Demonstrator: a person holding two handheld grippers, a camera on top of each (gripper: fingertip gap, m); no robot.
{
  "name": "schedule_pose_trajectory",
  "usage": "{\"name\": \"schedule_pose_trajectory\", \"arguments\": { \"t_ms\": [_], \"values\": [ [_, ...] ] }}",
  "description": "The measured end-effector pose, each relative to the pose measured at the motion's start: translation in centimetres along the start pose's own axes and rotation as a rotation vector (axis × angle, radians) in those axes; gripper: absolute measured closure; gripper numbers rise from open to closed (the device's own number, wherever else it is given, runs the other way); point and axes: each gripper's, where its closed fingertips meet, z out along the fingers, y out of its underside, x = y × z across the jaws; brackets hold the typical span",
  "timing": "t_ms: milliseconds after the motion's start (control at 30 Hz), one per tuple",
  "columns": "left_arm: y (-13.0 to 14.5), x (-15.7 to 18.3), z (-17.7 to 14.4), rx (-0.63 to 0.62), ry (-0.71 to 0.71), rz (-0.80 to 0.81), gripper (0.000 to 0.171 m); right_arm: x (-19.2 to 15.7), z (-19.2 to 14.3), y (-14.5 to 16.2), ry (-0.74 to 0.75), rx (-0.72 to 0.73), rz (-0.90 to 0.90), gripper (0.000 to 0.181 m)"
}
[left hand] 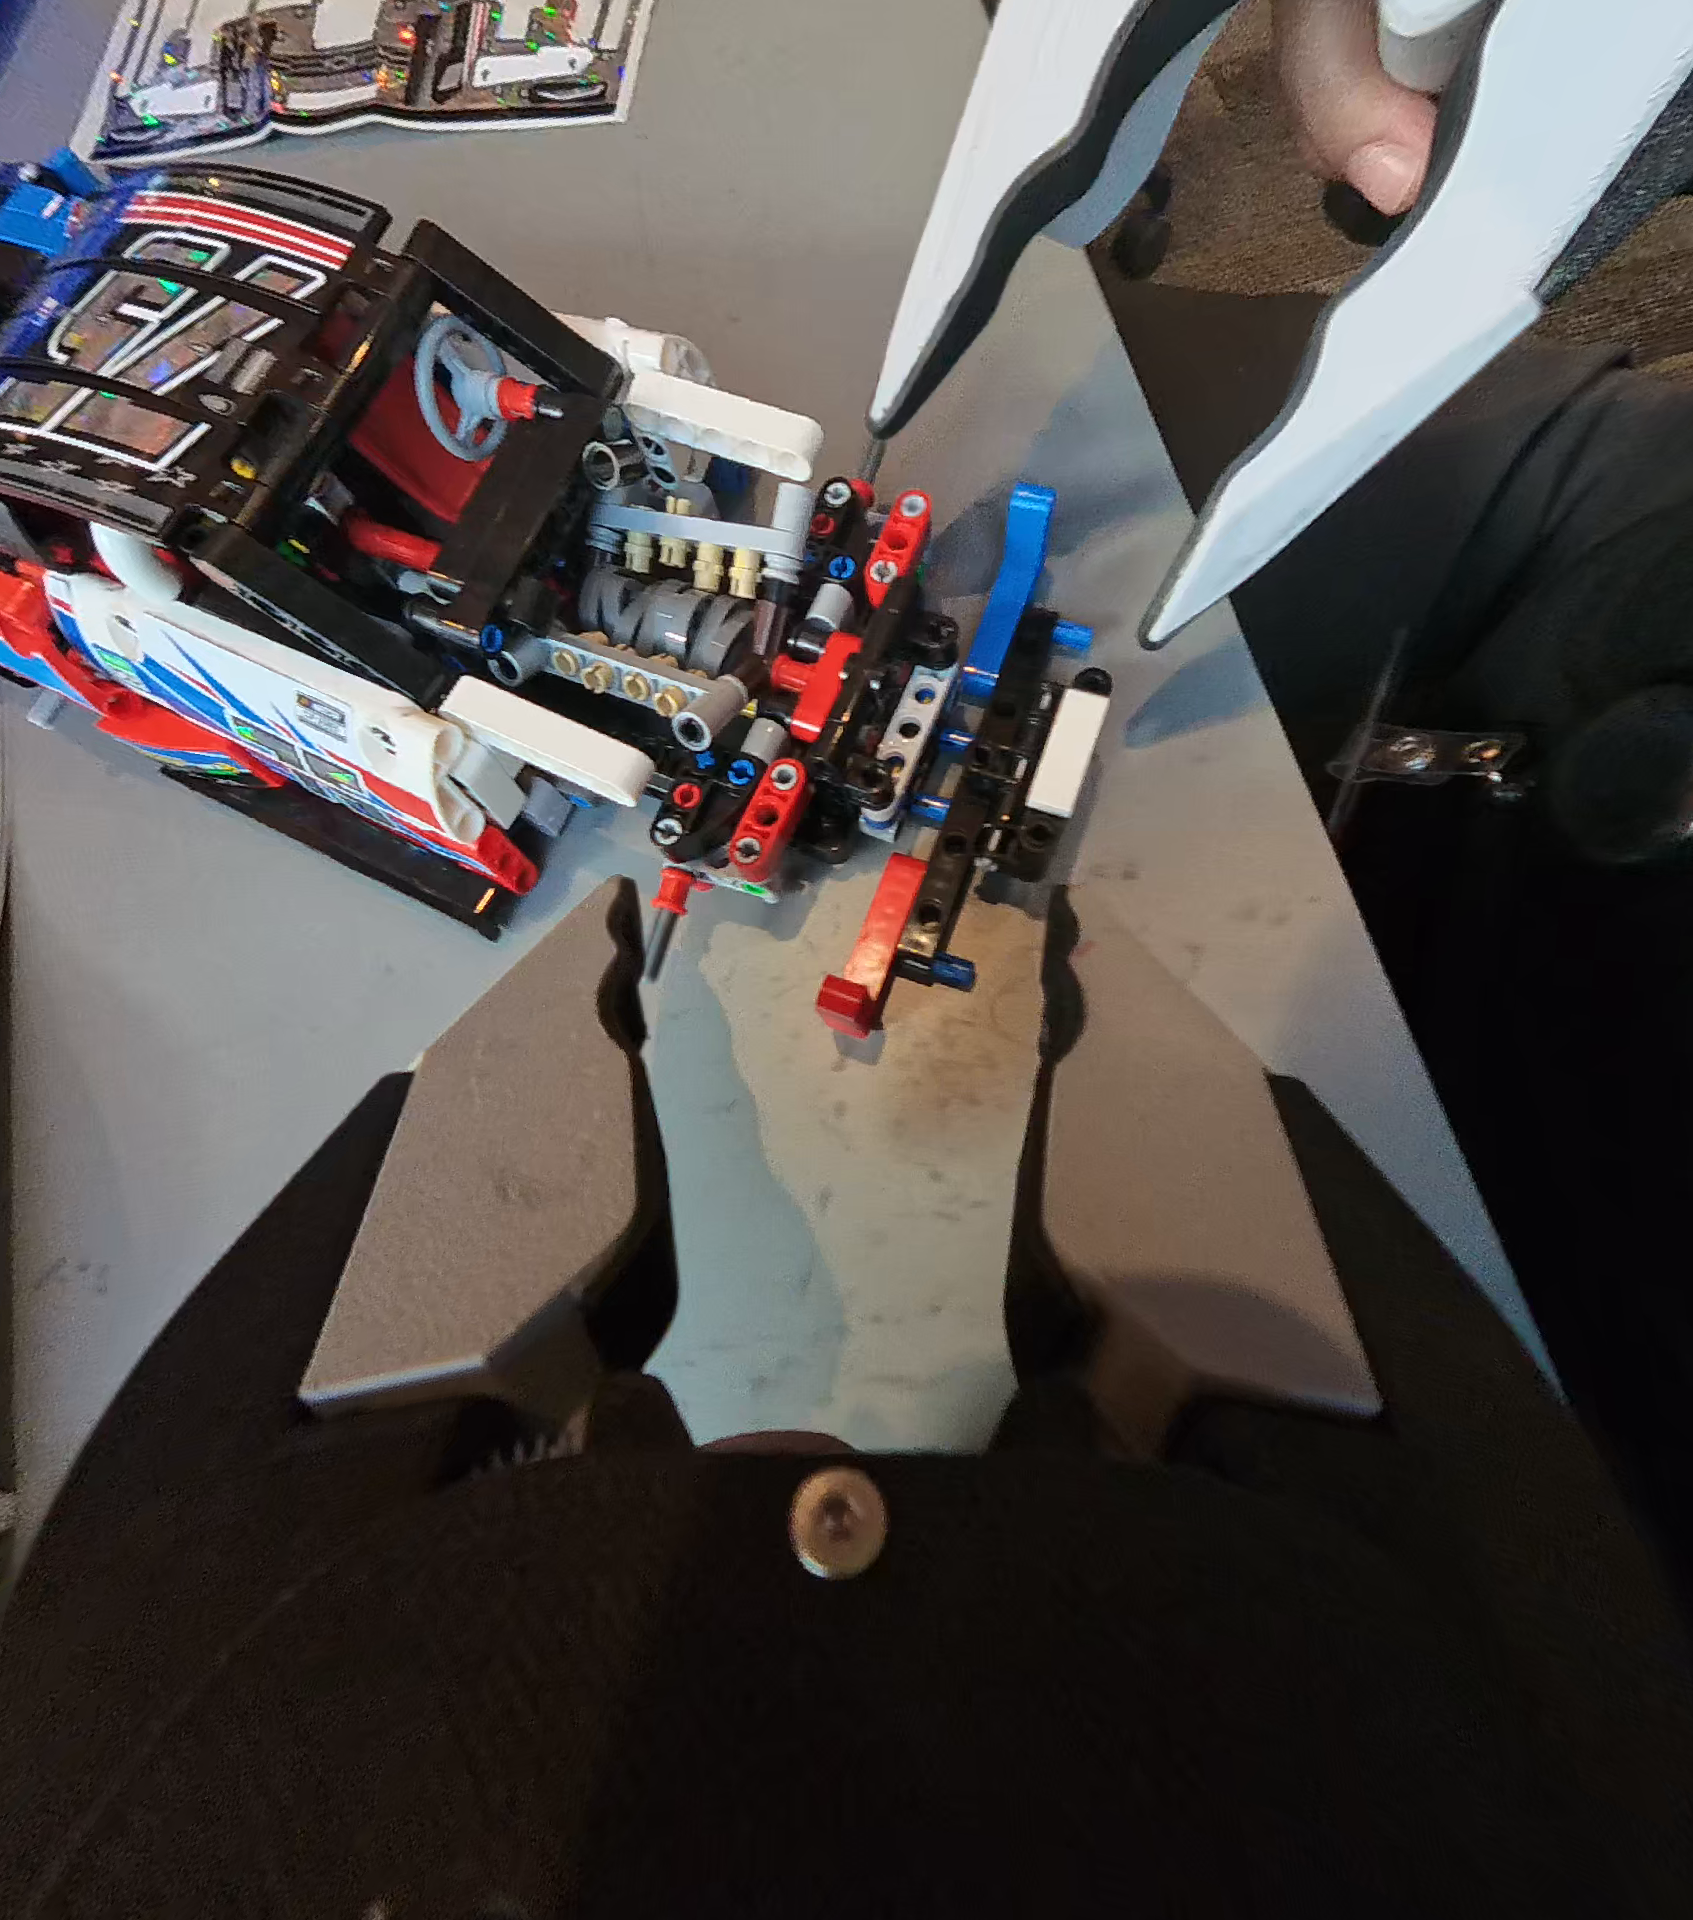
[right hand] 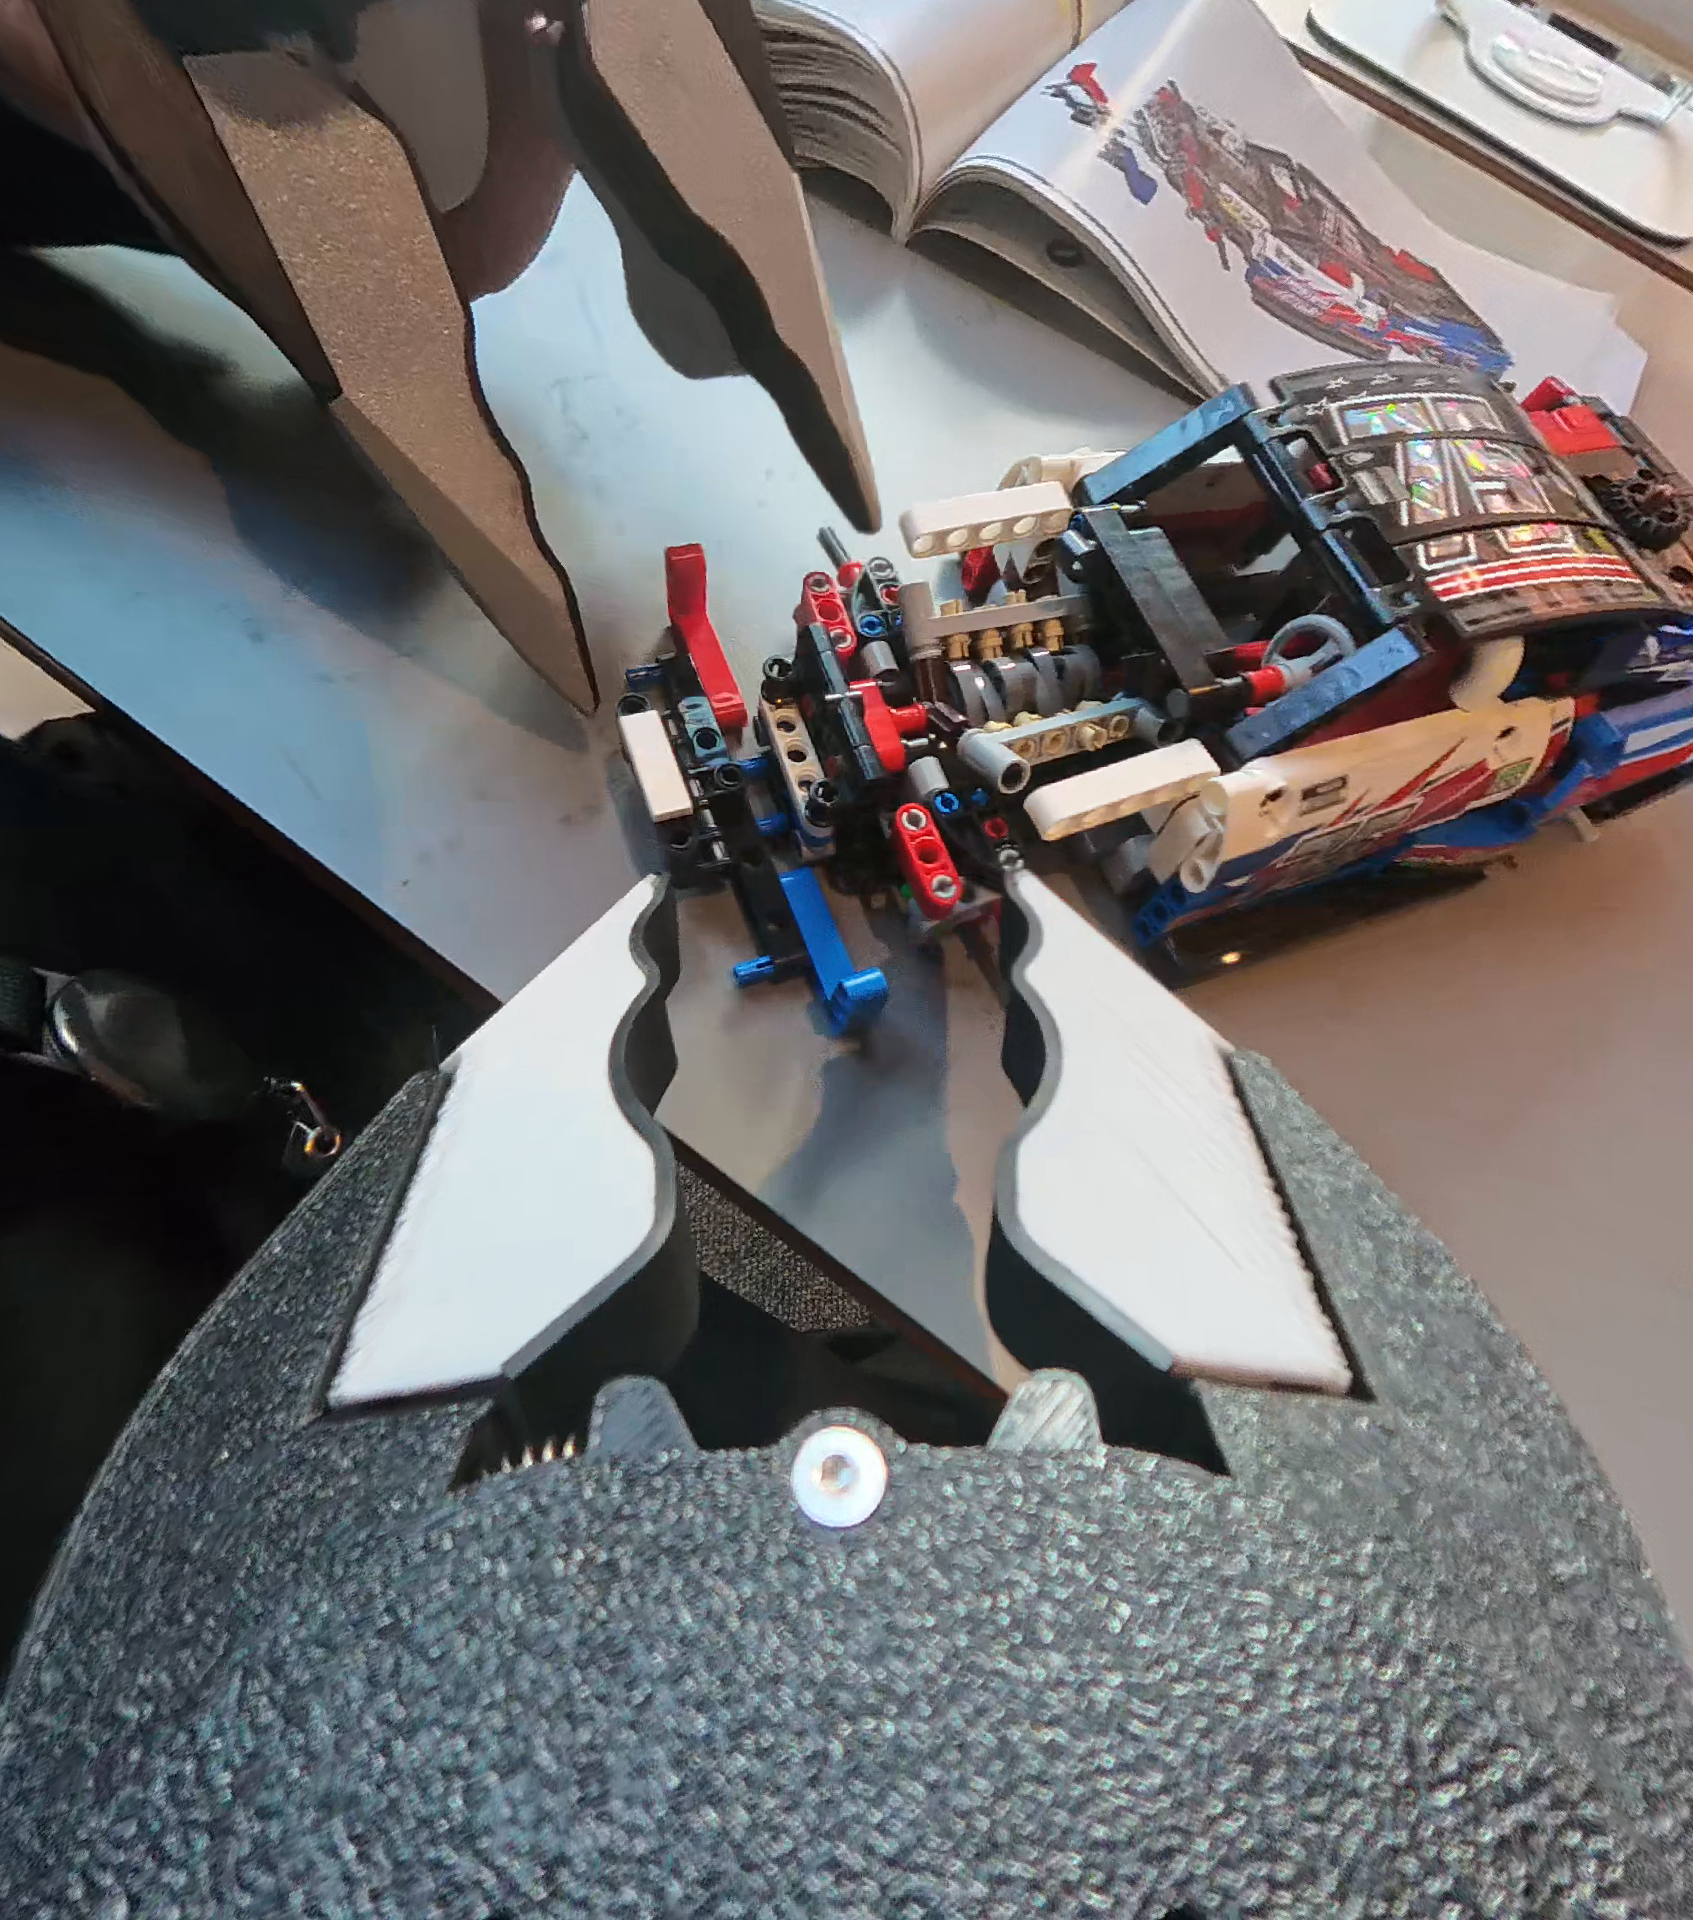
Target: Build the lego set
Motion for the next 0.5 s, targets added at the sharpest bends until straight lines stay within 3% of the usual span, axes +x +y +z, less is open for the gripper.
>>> {"name": "schedule_pose_trajectory", "arguments": {
  "t_ms": [233, 500],
  "values": [
    [0.6, -0.6, 1.1, -0.034, 0.057, 0.033, 0.081, 0.5, 1.4, 0.9, -0.037, -0.036, -0.028, 0.104],
    [0.6, -0.2, 2.0, -0.057, 0.129, 0.038, 0.08, 0.3, 2.3, 0.9, -0.074, -0.05, -0.024, 0.101]
  ]
}}
